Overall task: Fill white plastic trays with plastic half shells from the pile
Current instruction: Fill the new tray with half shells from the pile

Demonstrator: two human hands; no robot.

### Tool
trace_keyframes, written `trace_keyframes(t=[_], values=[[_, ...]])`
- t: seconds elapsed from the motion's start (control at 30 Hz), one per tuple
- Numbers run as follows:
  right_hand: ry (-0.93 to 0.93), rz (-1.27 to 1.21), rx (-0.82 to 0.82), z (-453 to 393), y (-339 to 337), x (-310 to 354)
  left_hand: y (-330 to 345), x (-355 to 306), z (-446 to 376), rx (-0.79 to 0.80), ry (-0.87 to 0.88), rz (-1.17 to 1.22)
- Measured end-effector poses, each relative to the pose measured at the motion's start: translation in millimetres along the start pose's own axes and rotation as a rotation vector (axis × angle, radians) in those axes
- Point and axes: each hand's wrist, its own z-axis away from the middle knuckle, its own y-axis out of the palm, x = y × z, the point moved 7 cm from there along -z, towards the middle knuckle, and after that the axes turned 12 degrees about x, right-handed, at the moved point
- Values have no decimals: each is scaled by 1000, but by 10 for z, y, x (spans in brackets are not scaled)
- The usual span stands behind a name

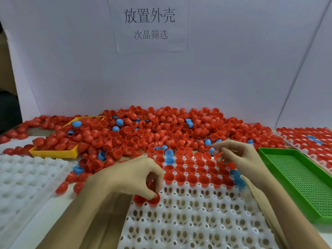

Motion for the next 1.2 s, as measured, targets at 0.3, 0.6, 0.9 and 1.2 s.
trace_keyframes(t=[0.3,0.6,0.9,1.2], values=[[17,15,-20,14,-66,-16,-45,37,21,-29,39,28],[17,-14,-86,10,-174,-59,-302,336,54,-389,-11,103],[50,-12,-105,-17,-171,-190,-283,724,-323,-655,-123,74],[54,-18,-125,-20,-224,-240,-710,715,-1010,-470,-184,-260]])
